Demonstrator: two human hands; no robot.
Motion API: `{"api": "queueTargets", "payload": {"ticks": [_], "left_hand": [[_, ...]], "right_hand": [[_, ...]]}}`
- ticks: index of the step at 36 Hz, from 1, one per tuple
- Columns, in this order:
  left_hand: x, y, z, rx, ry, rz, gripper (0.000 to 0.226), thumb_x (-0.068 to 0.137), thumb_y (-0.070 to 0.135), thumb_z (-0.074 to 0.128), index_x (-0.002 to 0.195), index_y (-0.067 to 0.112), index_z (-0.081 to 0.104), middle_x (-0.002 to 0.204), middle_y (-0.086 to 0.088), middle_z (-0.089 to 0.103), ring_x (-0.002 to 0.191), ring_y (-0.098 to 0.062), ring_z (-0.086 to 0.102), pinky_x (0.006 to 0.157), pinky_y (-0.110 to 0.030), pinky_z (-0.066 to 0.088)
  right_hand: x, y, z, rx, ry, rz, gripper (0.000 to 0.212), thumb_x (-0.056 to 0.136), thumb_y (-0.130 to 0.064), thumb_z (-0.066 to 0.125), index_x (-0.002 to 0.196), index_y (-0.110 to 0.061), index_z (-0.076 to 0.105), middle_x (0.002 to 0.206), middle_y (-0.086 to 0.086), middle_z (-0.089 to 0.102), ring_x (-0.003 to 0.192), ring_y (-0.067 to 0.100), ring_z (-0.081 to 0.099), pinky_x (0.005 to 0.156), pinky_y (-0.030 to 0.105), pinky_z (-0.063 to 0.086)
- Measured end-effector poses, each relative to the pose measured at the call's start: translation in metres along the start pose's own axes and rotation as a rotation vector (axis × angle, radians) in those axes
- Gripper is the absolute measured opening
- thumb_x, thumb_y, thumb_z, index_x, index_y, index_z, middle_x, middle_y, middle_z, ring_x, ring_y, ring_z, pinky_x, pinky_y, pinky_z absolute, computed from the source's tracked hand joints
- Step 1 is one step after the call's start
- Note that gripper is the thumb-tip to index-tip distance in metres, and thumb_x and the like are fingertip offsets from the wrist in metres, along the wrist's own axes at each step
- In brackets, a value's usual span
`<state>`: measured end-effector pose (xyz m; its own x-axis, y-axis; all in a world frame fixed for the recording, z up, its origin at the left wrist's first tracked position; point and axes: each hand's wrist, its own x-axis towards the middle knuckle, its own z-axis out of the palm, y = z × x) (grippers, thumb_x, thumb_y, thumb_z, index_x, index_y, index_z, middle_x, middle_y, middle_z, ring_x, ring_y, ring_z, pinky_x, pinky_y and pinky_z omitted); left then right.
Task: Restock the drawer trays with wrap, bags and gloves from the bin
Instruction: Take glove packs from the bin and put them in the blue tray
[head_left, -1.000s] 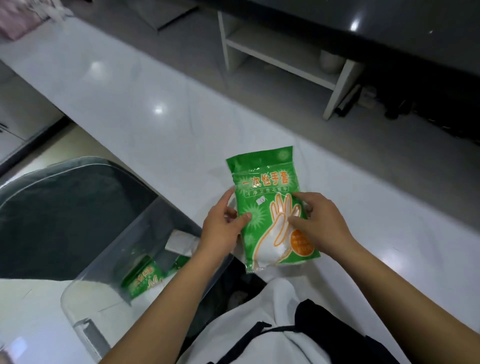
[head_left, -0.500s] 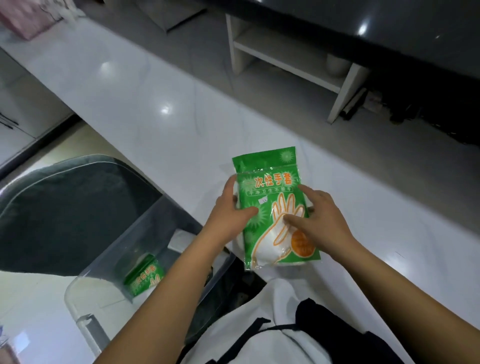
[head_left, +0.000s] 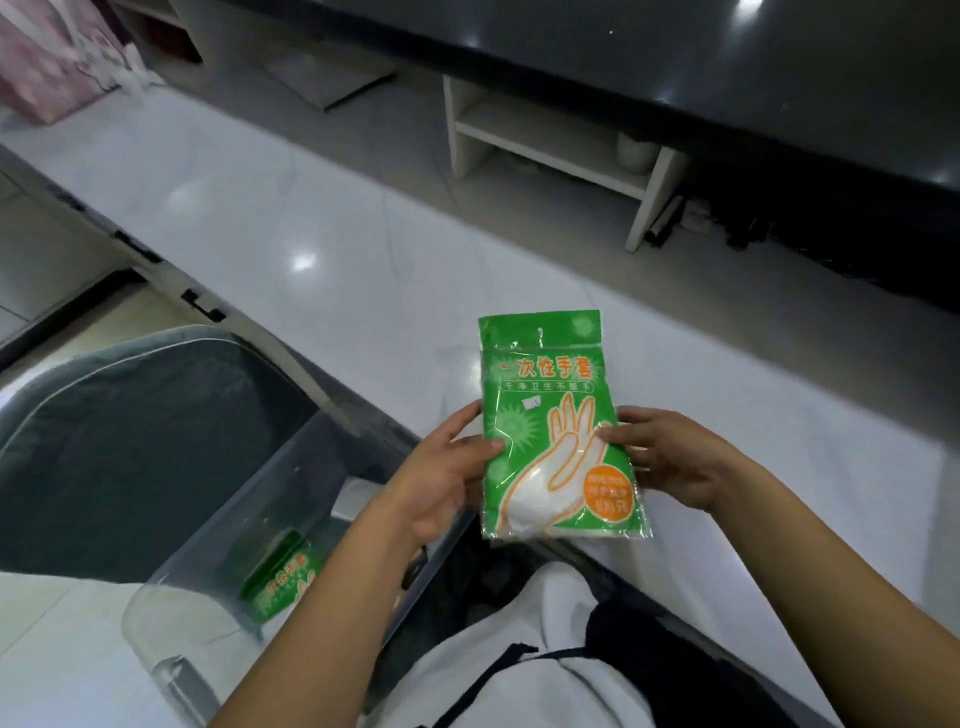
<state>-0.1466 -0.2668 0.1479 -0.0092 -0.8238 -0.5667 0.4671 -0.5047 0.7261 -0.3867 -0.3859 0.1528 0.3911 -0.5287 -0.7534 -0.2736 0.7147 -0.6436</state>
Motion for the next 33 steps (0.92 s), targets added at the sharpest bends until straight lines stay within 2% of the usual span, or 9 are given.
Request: {"api": "queueTargets", "payload": {"ticks": [3, 4, 7, 10, 15, 19, 24, 30, 33], "left_hand": [[-0.018, -0.006, -0.010, -0.046, -0.038, 0.033, 0.064, 0.082, 0.005, 0.072, 0.140, 0.024, 0.052, 0.111, -0.017, 0.074, 0.087, -0.027, 0.074, 0.061, -0.033, 0.058], [-0.024, -0.007, -0.013, -0.043, -0.054, 0.046, 0.063, 0.081, 0.005, 0.073, 0.139, 0.022, 0.054, 0.112, -0.015, 0.074, 0.087, -0.026, 0.074, 0.061, -0.032, 0.059], [-0.046, -0.012, -0.018, -0.012, -0.110, 0.091, 0.056, 0.078, 0.006, 0.074, 0.131, 0.019, 0.063, 0.115, -0.008, 0.074, 0.089, -0.022, 0.074, 0.062, -0.031, 0.060], [-0.068, -0.015, -0.024, -0.004, -0.134, 0.123, 0.052, 0.076, 0.009, 0.075, 0.126, 0.024, 0.067, 0.120, -0.004, 0.072, 0.095, -0.021, 0.073, 0.067, -0.032, 0.060], [-0.110, -0.023, -0.027, 0.067, -0.234, 0.138, 0.052, 0.071, 0.018, 0.079, 0.119, 0.035, 0.071, 0.120, -0.001, 0.072, 0.096, -0.019, 0.073, 0.068, -0.034, 0.059], [-0.137, -0.041, -0.027, 0.057, -0.306, 0.157, 0.062, 0.072, 0.016, 0.080, 0.130, 0.033, 0.064, 0.127, -0.007, 0.070, 0.100, -0.024, 0.073, 0.065, -0.035, 0.060], [-0.152, -0.069, -0.005, 0.030, -0.430, 0.134, 0.064, 0.070, 0.013, 0.081, 0.130, 0.031, 0.064, 0.124, -0.012, 0.070, 0.099, -0.026, 0.073, 0.066, -0.037, 0.061], [-0.170, -0.095, 0.051, 0.116, -0.586, 0.064, 0.059, 0.072, 0.018, 0.080, 0.128, 0.030, 0.066, 0.123, -0.010, 0.071, 0.103, -0.024, 0.071, 0.076, -0.043, 0.062], [-0.180, -0.107, 0.080, 0.145, -0.651, 0.036, 0.061, 0.073, 0.016, 0.079, 0.131, 0.029, 0.063, 0.125, -0.014, 0.069, 0.105, -0.028, 0.071, 0.071, -0.040, 0.061]], "right_hand": [[-0.015, 0.016, 0.007, 0.087, -0.107, -0.060, 0.047, 0.076, -0.018, 0.076, 0.122, -0.020, 0.065, 0.115, 0.011, 0.073, 0.102, 0.029, 0.071, 0.089, 0.045, 0.056], [-0.021, 0.020, 0.011, 0.109, -0.136, -0.081, 0.048, 0.076, -0.018, 0.077, 0.122, -0.021, 0.066, 0.116, 0.012, 0.072, 0.102, 0.030, 0.071, 0.088, 0.045, 0.057], [-0.042, 0.034, 0.029, 0.154, -0.146, -0.155, 0.050, 0.074, -0.014, 0.078, 0.122, -0.021, 0.067, 0.115, 0.012, 0.073, 0.093, 0.027, 0.073, 0.068, 0.037, 0.060], [-0.067, 0.047, 0.047, 0.166, -0.074, -0.251, 0.051, 0.072, -0.014, 0.079, 0.121, -0.019, 0.068, 0.113, 0.014, 0.073, 0.089, 0.026, 0.073, 0.067, 0.037, 0.061], [-0.122, 0.075, 0.071, 0.150, 0.011, -0.373, 0.046, 0.074, -0.015, 0.077, 0.119, -0.020, 0.069, 0.113, 0.018, 0.072, 0.096, 0.032, 0.071, 0.081, 0.046, 0.057], [-0.170, 0.105, 0.086, 0.221, 0.102, -0.428, 0.047, 0.073, -0.014, 0.078, 0.119, -0.020, 0.069, 0.113, 0.021, 0.071, 0.091, 0.034, 0.072, 0.063, 0.036, 0.061], [-0.233, 0.150, 0.089, 0.273, 0.176, -0.482, 0.051, 0.071, -0.017, 0.081, 0.120, -0.020, 0.069, 0.113, 0.017, 0.072, 0.094, 0.032, 0.072, 0.069, 0.040, 0.061], [-0.309, 0.195, 0.079, 0.308, 0.368, -0.540, 0.049, 0.066, -0.015, 0.080, 0.114, -0.018, 0.073, 0.106, 0.015, 0.074, 0.088, 0.028, 0.074, 0.063, 0.036, 0.059], [-0.339, 0.218, 0.069, 0.339, 0.454, -0.582, 0.048, 0.066, -0.016, 0.080, 0.114, -0.016, 0.072, 0.107, 0.016, 0.074, 0.088, 0.031, 0.073, 0.066, 0.039, 0.060]]}}
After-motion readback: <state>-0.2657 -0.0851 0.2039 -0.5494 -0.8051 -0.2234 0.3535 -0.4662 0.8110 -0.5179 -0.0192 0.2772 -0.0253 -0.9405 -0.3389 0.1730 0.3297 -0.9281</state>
